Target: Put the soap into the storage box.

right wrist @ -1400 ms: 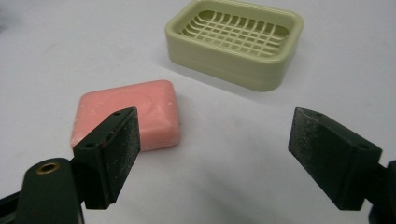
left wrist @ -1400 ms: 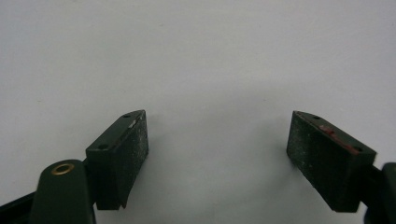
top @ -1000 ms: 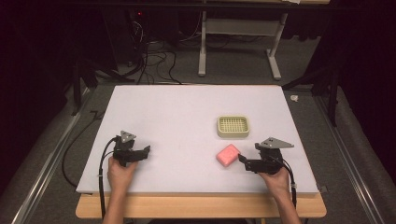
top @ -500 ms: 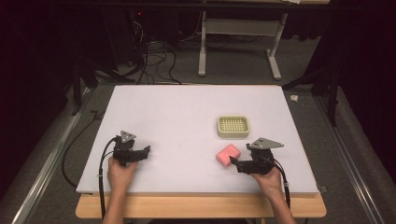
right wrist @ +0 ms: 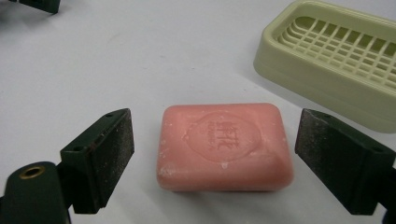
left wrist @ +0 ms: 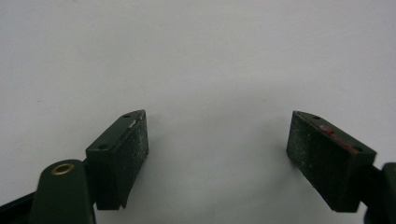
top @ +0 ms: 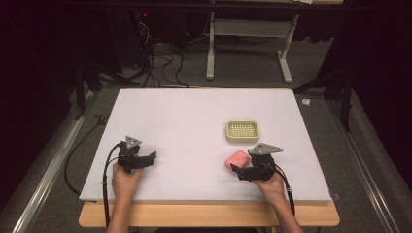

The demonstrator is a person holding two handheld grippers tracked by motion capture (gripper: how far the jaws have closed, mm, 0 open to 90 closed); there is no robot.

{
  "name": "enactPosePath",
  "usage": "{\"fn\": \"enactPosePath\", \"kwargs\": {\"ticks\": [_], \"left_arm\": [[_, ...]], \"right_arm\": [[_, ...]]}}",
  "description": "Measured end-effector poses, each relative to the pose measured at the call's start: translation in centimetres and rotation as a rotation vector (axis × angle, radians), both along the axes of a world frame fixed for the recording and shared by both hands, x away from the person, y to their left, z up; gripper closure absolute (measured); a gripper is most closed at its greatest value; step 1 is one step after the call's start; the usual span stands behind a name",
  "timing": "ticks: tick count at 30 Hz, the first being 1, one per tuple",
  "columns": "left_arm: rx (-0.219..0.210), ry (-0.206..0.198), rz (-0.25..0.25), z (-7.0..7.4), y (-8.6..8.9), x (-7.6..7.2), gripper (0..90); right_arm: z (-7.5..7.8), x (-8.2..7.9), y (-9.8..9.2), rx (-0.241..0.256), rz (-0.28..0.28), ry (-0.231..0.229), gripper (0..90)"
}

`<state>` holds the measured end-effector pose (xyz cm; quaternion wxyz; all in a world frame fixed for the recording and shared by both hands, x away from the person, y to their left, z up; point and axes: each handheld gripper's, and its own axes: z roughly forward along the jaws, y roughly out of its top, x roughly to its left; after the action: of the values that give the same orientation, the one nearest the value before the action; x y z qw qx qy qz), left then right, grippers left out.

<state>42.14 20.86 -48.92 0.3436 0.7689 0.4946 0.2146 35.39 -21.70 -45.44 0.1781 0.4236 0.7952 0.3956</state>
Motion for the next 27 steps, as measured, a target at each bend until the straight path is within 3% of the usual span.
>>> {"fn": "enactPosePath", "kwargs": {"ticks": [27], "left_arm": [[0.000, 0.001, 0.000, 0.0, 0.0, 0.0, 21.4]], "right_arm": [[-1.9, 1.2, 1.0, -0.069, -0.022, 0.022, 12.3]]}}
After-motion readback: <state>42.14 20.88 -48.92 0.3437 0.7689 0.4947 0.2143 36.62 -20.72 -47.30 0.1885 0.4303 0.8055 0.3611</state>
